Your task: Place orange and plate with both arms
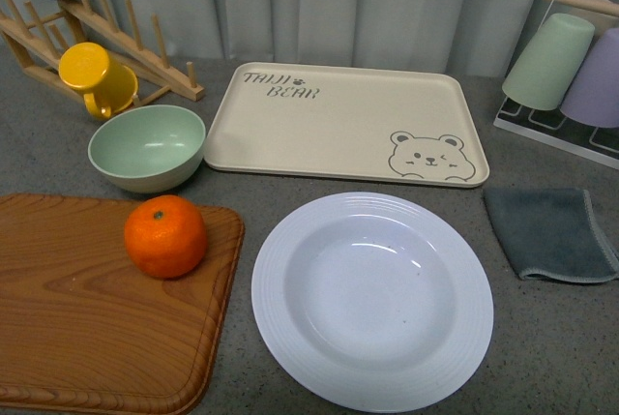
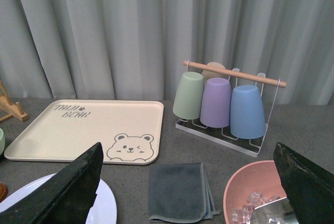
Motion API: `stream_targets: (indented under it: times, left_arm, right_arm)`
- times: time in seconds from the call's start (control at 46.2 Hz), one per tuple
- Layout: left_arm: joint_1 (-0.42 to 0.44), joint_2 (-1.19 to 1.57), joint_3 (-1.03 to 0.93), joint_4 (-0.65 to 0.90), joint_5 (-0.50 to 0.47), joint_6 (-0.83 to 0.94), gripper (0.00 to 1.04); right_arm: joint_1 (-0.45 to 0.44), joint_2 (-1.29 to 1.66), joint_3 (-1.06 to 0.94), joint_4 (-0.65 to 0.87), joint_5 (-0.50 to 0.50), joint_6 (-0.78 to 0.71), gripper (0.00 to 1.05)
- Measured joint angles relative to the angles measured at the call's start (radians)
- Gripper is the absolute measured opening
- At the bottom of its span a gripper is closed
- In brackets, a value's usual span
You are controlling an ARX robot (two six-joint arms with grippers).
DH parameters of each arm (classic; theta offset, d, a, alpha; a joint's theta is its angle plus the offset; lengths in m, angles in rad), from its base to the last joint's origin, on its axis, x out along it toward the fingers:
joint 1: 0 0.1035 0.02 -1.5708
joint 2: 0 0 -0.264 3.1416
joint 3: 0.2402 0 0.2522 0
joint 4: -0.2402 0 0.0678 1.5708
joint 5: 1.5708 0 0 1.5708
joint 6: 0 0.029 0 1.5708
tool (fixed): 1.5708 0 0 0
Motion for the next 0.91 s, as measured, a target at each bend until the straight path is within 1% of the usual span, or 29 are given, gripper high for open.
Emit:
stream_targets:
  times: [0.91]
  left_arm:
    - [0.000, 0.000, 0.000, 0.000, 0.000, 0.000, 0.98]
  right_arm:
    - [0.000, 0.000, 0.000, 0.000, 0.000, 0.000, 0.96]
